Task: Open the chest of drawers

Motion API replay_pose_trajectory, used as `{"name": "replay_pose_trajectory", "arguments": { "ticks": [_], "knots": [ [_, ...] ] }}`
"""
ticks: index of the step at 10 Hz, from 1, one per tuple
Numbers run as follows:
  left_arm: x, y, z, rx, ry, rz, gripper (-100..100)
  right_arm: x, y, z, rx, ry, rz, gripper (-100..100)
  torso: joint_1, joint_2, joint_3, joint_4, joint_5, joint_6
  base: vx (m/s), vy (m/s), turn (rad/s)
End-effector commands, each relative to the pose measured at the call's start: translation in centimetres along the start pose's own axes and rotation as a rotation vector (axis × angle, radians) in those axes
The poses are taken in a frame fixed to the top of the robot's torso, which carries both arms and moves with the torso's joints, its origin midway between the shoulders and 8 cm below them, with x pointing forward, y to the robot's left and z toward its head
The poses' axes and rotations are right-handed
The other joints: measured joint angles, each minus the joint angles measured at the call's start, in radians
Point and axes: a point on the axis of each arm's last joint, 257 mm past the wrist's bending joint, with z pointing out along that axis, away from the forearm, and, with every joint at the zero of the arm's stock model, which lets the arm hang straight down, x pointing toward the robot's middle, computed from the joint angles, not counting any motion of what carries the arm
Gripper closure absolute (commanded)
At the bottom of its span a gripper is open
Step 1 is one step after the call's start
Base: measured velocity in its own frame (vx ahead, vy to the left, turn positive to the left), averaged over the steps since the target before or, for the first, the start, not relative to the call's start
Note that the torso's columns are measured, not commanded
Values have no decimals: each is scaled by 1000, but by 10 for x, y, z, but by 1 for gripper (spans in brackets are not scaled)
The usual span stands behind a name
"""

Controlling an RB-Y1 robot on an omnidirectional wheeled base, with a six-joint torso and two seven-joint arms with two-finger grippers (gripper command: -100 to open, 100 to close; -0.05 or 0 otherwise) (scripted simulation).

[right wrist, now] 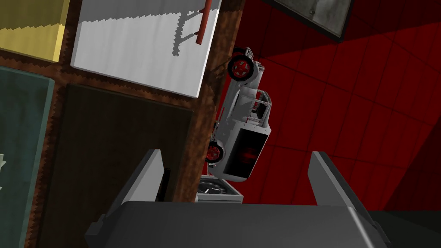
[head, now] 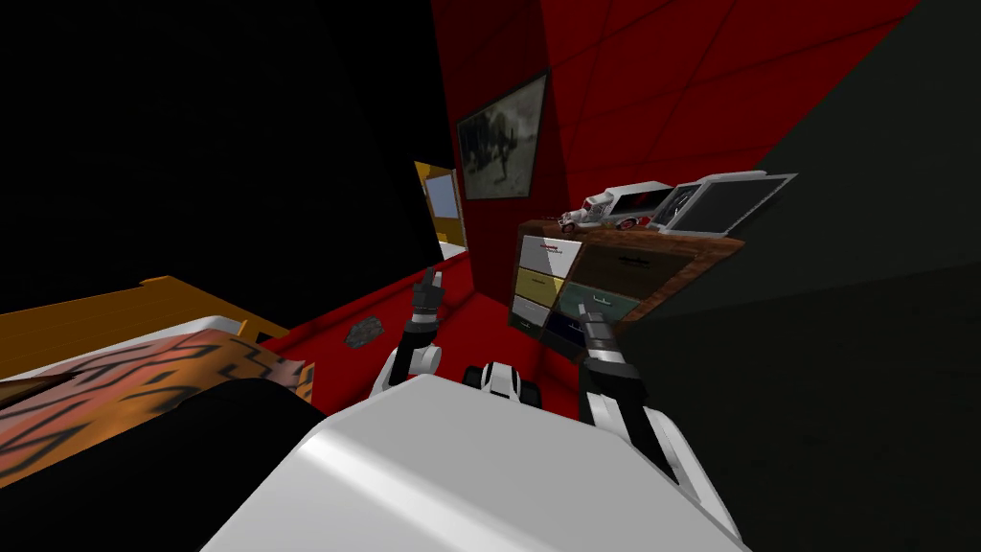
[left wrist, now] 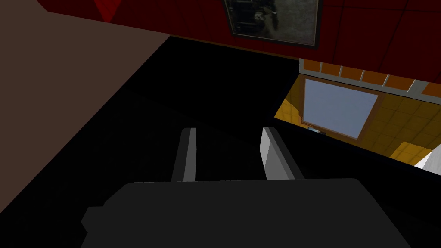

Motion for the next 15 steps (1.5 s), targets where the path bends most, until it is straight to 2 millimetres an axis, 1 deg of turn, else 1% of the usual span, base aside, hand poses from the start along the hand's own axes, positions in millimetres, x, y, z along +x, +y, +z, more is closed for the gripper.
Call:
{"name": "replay_pose_trajectory", "arguments": {
  "ticks": [1,2,3,4,5,6,7,8,9,10,11,13,14,15],
  "knots": [
    [0,0,0,0,0,0,0,12,-20,-1,60,34,-95,-100,0,0,0,0,0,0,46,10,30],
    [0,0,0,0,0,0,0,13,-20,-1,60,38,-115,-100,0,0,0,0,0,0,41,9,20],
    [0,0,0,0,0,0,0,19,-35,-2,100,57,-165,-100,0,0,0,0,0,0,48,6,35],
    [0,0,0,0,0,0,0,20,-35,-2,100,61,-188,-100,0,0,0,0,0,0,38,2,20],
    [0,0,0,0,0,0,0,25,-50,-4,142,79,-237,-100,0,0,0,0,0,0,47,6,33],
    [0,0,0,0,0,0,0,26,-50,-5,141,84,-265,-100,0,0,0,0,0,0,45,4,20],
    [0,0,0,0,0,0,0,30,-65,-7,183,102,-312,-100,0,0,0,0,0,0,57,5,33],
    [0,0,0,0,0,0,0,31,-66,-7,182,107,-344,-100,0,-1,0,0,0,0,47,3,18],
    [0,0,0,0,0,0,0,35,-81,-11,225,124,-391,-100,0,0,0,0,0,0,51,0,46],
    [0,0,0,0,0,0,0,35,-81,-11,223,129,-421,-100,0,0,0,0,0,0,48,1,22],
    [0,0,0,0,0,0,0,39,-97,-15,267,146,-468,-100,0,0,0,0,0,0,57,3,32],
    [0,0,0,0,0,0,0,39,-97,-15,264,152,-508,-100,0,0,0,0,0,0,34,5,11],
    [0,0,0,0,0,0,0,42,-112,-19,307,169,-566,-100,0,2,1,0,0,0,35,4,40],
    [0,0,0,0,0,0,0,42,-112,-19,305,173,-593,-100,0,1,0,0,0,0,42,5,24]
  ]
}}
